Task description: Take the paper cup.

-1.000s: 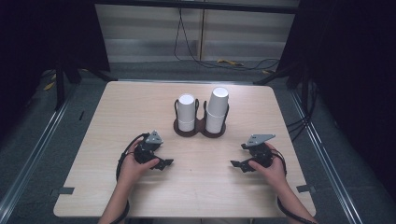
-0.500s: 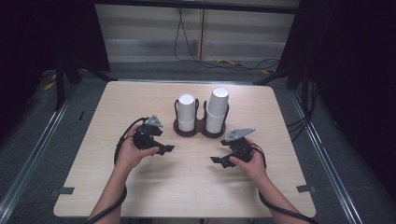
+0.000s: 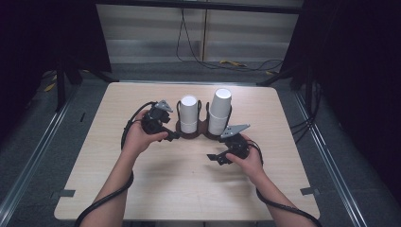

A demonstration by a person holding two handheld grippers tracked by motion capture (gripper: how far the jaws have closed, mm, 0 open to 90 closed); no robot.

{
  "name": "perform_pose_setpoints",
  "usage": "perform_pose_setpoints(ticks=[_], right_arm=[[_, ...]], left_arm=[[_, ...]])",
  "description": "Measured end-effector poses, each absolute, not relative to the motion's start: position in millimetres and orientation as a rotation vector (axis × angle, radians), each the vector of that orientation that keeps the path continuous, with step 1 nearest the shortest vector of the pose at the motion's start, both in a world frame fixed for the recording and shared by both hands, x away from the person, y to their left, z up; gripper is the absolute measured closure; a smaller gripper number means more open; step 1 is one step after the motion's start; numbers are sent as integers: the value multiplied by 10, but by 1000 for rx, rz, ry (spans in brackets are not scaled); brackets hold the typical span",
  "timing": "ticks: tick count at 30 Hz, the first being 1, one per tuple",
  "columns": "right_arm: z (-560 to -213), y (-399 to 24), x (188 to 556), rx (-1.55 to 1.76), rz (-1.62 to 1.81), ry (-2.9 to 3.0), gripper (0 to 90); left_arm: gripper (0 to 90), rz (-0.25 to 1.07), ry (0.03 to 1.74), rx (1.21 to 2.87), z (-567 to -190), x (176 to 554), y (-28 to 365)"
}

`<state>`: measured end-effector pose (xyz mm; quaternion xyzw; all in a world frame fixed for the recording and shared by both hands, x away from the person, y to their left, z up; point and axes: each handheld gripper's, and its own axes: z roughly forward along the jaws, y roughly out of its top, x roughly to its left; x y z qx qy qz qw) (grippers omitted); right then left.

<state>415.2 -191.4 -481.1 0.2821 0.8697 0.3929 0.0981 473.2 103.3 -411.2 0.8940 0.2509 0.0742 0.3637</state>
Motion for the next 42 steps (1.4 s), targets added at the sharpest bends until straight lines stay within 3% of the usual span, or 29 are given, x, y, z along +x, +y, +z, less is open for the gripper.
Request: perform_pose_setpoints(ticks=[21, 42], right_arm=[[-4823, -1614, 4242, 820, 1202, 2572, 131], [-4850, -1487, 4306, 799, 1210, 2581, 131]], left_arm=[[180, 182, 629, 2323, -3803, 5056, 795], [168, 189, 644, 2341, -3762, 5292, 692]])
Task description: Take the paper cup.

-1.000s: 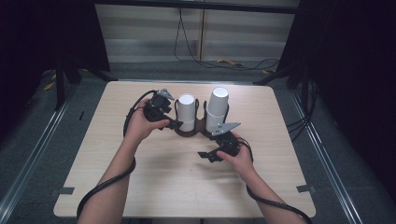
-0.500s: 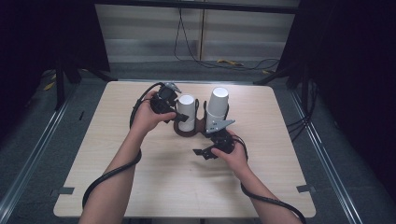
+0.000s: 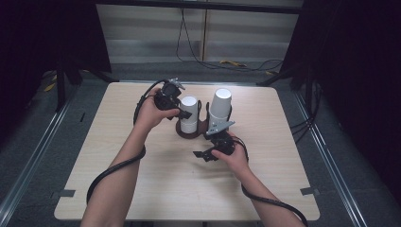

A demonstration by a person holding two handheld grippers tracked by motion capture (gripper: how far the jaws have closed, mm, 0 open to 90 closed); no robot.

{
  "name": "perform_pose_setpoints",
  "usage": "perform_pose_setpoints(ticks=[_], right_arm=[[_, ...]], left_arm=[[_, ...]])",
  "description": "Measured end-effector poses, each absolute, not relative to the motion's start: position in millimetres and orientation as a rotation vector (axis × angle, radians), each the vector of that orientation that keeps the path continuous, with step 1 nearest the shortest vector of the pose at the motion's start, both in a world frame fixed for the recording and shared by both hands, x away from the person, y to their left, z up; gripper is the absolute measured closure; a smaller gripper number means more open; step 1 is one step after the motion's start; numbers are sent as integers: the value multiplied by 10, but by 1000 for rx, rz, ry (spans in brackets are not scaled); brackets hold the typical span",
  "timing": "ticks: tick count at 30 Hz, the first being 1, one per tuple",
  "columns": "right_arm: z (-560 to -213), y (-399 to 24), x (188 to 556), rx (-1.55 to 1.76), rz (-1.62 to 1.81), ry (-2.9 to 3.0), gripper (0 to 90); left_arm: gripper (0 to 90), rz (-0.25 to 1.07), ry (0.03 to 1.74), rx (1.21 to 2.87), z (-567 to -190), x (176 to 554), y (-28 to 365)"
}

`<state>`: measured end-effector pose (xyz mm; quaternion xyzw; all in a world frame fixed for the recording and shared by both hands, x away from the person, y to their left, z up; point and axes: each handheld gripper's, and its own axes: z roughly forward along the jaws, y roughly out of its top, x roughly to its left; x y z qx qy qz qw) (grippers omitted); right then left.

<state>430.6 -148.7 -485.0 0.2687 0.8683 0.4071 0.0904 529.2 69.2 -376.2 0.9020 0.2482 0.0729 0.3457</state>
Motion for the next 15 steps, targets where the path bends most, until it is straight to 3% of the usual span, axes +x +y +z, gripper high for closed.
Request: perform_pose_setpoints(ticks=[8, 15], right_arm=[[-4860, -1415, 4334, 787, 1220, 2590, 131], [-4842, -1328, 4374, 781, 1241, 2583, 131]], left_arm=[[192, 192, 629, 2354, -3722, 5386, 629], [266, 202, 613, 2359, -3681, 5450, 575]])
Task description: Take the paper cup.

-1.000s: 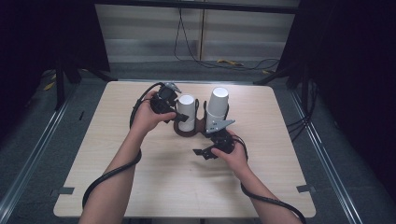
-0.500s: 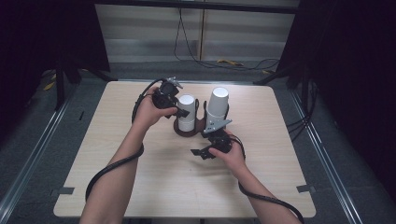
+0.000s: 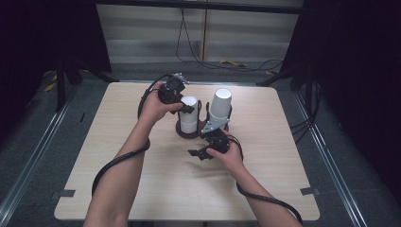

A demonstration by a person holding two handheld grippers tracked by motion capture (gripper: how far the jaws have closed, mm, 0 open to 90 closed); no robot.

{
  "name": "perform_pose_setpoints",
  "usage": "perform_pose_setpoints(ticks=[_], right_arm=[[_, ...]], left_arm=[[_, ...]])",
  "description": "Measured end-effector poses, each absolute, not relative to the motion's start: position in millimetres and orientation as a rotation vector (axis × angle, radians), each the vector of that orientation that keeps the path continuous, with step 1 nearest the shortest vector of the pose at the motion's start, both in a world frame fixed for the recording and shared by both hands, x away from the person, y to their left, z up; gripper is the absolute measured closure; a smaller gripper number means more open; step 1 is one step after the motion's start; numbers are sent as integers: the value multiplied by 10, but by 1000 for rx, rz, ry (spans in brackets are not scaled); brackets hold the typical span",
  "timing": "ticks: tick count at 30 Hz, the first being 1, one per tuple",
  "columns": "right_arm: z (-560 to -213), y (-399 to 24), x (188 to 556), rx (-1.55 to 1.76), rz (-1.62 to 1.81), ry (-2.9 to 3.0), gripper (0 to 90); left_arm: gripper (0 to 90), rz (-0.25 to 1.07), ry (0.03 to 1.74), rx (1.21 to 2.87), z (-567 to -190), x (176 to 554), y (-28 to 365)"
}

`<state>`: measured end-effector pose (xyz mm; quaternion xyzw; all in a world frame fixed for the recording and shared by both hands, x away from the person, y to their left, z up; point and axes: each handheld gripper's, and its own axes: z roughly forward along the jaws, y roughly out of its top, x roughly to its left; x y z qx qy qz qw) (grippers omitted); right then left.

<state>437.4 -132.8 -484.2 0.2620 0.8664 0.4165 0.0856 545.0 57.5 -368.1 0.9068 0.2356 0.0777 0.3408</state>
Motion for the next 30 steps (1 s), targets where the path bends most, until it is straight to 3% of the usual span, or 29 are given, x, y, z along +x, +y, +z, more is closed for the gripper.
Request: perform_pose_setpoints(ticks=[7, 30], right_arm=[[-4821, -1279, 4420, 778, 1271, 2566, 131], [-4833, -1002, 4542, 820, 1307, 2486, 121]], left_arm=[[348, 192, 618, 2368, -3688, 5478, 563], [354, 168, 642, 2419, -3631, 5490, 537]])
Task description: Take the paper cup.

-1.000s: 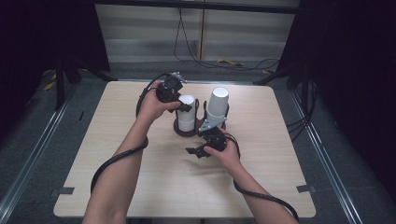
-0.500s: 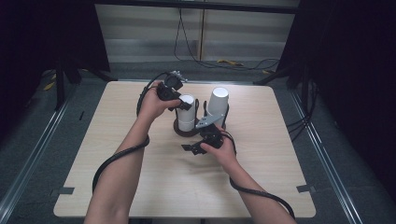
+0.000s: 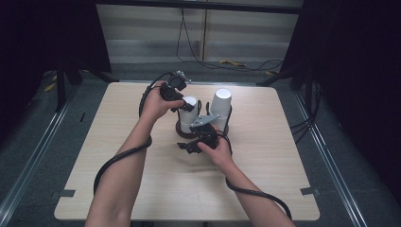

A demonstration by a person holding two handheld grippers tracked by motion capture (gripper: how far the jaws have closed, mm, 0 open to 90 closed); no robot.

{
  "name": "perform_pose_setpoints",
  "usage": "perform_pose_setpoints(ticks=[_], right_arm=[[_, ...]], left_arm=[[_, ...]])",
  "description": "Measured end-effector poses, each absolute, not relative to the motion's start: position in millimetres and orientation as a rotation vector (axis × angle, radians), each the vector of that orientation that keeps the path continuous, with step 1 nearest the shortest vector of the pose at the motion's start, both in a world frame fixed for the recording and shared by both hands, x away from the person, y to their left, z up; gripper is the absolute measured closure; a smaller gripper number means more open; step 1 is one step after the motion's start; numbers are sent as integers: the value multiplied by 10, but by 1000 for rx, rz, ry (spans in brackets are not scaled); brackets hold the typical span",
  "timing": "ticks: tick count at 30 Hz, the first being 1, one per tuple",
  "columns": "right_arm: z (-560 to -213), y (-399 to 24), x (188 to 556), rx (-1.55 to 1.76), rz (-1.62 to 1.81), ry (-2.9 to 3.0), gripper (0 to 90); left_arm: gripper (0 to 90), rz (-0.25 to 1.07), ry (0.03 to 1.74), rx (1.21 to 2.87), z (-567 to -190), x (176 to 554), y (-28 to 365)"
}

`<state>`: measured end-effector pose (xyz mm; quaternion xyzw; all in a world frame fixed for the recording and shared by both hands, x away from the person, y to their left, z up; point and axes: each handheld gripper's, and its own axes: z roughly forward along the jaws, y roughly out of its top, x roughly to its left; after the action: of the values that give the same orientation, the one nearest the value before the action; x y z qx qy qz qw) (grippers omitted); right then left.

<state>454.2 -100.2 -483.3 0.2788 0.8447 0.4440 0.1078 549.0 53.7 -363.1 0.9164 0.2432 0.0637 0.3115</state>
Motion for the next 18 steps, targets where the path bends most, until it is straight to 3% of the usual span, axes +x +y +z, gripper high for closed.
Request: perform_pose_setpoints(ticks=[18], right_arm=[[-4832, -961, 4578, 829, 1317, 2468, 120]], left_arm=[[357, 148, 668, 2430, -3548, 5490, 536]])
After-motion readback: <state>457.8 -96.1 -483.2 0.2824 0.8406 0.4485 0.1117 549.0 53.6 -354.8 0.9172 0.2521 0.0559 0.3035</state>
